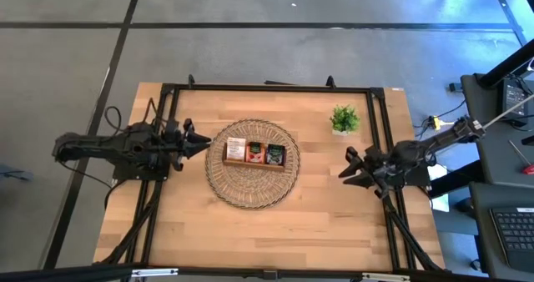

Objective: Pick & Place Tea
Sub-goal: Return to Home Position

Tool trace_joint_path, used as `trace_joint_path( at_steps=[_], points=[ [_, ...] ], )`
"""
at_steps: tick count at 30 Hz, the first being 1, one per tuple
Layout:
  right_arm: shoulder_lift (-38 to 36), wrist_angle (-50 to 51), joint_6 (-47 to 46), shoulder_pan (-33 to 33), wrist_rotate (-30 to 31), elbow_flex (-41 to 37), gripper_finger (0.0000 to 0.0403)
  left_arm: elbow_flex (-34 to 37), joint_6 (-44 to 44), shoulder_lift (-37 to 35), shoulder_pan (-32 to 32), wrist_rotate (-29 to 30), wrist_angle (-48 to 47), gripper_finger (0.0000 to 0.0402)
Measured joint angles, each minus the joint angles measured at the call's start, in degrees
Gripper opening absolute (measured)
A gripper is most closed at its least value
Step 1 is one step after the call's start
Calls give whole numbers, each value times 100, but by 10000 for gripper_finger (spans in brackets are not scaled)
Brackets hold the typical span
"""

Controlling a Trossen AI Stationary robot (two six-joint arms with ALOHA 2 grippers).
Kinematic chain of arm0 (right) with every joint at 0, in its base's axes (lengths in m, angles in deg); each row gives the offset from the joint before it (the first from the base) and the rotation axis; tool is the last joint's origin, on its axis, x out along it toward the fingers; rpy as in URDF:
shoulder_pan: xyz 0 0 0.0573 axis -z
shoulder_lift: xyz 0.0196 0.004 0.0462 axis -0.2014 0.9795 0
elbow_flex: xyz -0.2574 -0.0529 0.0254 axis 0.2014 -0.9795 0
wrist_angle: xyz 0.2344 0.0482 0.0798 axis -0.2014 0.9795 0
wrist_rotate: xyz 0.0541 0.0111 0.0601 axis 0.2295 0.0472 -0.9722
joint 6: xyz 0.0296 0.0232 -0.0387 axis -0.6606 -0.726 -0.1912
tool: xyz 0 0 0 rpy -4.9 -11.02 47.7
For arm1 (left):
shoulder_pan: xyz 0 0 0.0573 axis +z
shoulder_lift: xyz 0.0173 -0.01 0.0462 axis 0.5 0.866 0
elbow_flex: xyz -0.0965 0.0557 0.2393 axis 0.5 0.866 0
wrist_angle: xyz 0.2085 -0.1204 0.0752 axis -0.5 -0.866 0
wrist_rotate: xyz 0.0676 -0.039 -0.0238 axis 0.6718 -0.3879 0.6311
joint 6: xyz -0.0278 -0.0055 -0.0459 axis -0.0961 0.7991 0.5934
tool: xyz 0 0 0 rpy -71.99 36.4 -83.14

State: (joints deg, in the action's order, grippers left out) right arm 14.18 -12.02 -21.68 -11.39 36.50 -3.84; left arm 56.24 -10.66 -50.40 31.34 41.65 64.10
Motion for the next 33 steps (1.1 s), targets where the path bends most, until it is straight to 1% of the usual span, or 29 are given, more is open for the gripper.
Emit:
trace_joint_path(
  at_steps=[2, 6, 10, 14, 19, 23, 28, 33],
  points=[
    [-188, -161, 105, 78, -124, -133, 115, 184, 37, -139, 0, 2, 66, 100],
    [-525, -165, 122, 175, -142, -334, 115, 548, 140, -407, 0, 21, 243, 100],
    [-945, -162, 149, 230, -142, -576, 115, 803, 198, -673, 0, 26, 270, 100],
    [-1408, 20, 381, 283, -143, -603, 115, 964, 176, -904, 0, 158, 243, 100],
    [-1975, 248, 743, 337, -213, -603, 115, 1191, 167, -1074, 125, 450, 9, 100],
    [-1965, 304, 854, 337, -235, -598, 115, 1190, 160, -1114, 290, 599, -474, 100],
    [-1966, 885, 1140, 334, 33, -598, 115, 1190, -23, -1103, 438, 641, -517, 100],
    [-1965, 1640, 1171, 334, 711, -598, 115, 1190, -65, -1100, 439, 636, -575, 100]
  ],
)
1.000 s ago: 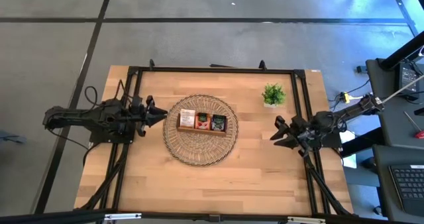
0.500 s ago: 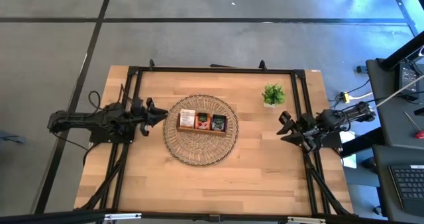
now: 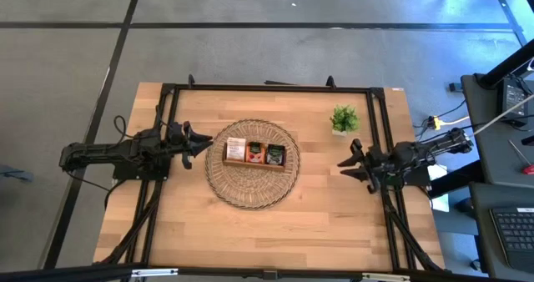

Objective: Pick & Place Tea
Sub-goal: Return to Home Position

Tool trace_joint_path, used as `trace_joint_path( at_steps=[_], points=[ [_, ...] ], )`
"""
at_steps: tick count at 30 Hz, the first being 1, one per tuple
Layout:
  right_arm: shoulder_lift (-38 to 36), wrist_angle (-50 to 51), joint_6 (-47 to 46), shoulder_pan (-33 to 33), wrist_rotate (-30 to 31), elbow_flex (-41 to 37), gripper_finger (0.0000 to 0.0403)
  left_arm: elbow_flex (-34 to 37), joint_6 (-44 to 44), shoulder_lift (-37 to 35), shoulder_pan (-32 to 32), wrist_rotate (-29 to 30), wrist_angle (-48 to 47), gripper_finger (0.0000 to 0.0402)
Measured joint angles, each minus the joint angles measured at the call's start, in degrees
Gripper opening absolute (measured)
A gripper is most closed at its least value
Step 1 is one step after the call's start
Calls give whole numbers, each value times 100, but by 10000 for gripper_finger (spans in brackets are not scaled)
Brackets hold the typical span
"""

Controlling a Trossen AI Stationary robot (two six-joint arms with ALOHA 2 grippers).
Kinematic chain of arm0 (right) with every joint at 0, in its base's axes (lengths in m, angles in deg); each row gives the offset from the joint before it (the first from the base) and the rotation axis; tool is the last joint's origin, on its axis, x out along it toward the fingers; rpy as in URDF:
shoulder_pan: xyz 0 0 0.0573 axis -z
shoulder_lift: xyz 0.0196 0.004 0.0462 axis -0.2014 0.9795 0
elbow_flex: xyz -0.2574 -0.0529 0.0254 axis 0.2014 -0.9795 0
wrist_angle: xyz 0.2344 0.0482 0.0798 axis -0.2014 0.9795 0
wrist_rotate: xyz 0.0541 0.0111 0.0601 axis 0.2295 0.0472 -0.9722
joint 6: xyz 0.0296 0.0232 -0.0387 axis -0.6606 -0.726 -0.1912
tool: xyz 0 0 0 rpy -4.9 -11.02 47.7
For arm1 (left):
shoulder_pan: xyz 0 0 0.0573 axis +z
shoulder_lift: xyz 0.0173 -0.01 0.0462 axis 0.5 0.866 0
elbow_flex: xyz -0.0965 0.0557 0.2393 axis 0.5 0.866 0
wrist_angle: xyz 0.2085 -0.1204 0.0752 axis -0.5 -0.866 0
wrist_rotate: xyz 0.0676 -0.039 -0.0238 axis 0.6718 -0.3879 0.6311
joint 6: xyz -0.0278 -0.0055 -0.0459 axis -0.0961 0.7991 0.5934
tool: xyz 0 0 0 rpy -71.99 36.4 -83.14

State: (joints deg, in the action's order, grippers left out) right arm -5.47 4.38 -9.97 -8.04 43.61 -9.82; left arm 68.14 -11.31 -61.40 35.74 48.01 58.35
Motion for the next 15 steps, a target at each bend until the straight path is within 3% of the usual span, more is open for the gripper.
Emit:
trace_joint_path(
  at_steps=[9, 15],
  points=[
    [15, 180, 1183, 0, 110, 0, 115, 0, -1, -1, 0, -4, 57, 100],
    [15, 178, 1327, 0, 111, 0, 115, 0, 6, -1, 0, -7, 57, 100]
  ],
)
